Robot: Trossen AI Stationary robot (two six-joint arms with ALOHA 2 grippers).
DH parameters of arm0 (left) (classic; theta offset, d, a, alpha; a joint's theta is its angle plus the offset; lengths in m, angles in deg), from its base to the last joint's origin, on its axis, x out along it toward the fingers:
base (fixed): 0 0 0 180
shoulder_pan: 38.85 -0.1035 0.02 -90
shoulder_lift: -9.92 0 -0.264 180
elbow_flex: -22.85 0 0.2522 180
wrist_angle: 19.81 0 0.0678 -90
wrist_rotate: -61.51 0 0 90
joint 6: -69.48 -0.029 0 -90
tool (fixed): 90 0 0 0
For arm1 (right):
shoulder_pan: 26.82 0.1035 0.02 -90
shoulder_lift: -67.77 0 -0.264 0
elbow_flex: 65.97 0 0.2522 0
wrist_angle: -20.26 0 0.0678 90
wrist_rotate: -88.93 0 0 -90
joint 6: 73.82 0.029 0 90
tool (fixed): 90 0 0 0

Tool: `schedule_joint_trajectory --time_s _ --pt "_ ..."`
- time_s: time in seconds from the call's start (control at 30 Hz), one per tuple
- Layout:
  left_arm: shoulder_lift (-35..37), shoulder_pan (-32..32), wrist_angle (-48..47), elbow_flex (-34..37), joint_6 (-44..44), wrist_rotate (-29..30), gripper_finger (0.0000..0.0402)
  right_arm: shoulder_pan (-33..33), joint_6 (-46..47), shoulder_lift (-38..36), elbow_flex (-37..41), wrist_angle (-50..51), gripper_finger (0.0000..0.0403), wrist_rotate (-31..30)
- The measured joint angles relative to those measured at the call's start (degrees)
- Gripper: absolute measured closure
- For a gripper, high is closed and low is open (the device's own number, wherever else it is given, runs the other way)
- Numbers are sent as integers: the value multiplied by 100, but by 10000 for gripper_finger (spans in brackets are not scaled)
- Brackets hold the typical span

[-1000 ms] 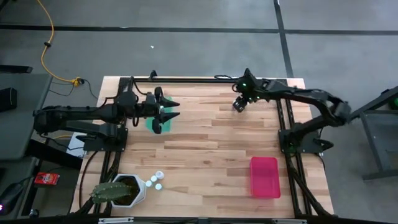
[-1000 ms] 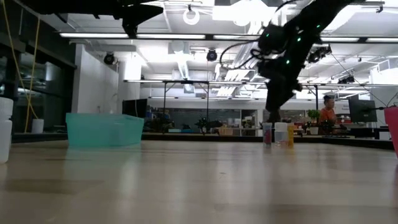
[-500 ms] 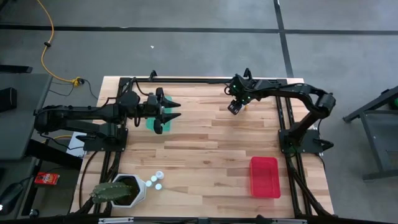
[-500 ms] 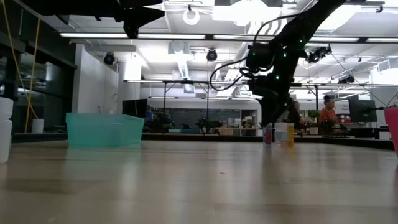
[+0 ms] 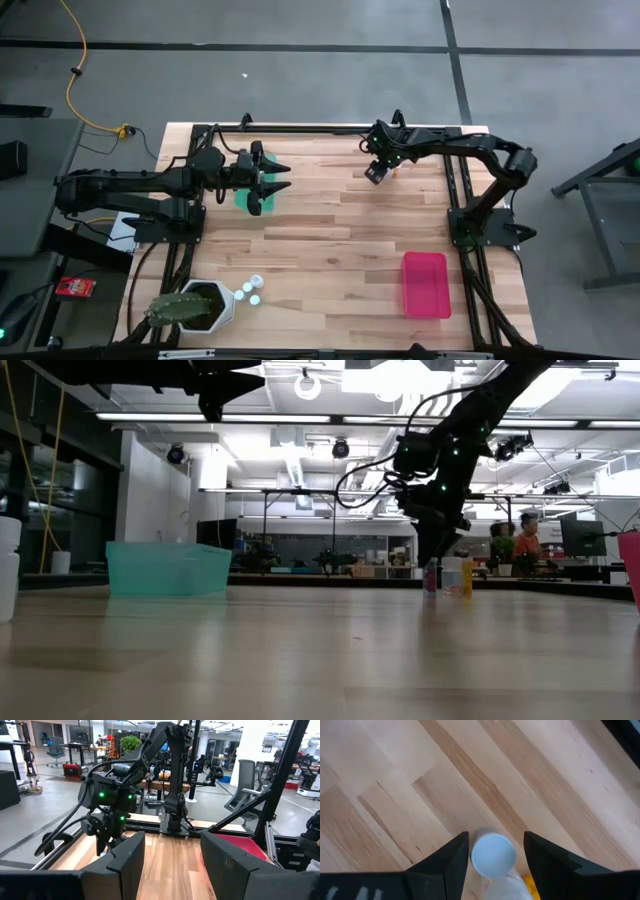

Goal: Pick and place medicine bottles into bin by pill shape (circle, oval)
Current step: Put the top blue capsule bottle into the blue bin

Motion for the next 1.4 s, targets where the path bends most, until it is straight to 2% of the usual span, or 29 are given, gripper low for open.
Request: schedule_joint_trajectory --time_s 0.33,0.67,0.83,1.1,1.2,1.4 --pt "1 0 -25 1 0 1 221 0 3 -27 -2 45 222 -15" --pt "1 0 -46 0 1 -1 221 0 3 -29 -2 53 279 -17" --pt "1 0 -46 0 2 -1 221 0 3 -42 -2 60 290 -19" --pt "1 0 -69 0 0 -1 221 41 -56 -632 0 64 292 15" --pt "1 -4 -253 2 0 35 221 191 -27 -1002 130 -383 292 264" --pt "-180 -4 -538 17 0 302 221 807 63 -1503 764 -2253 292 985"
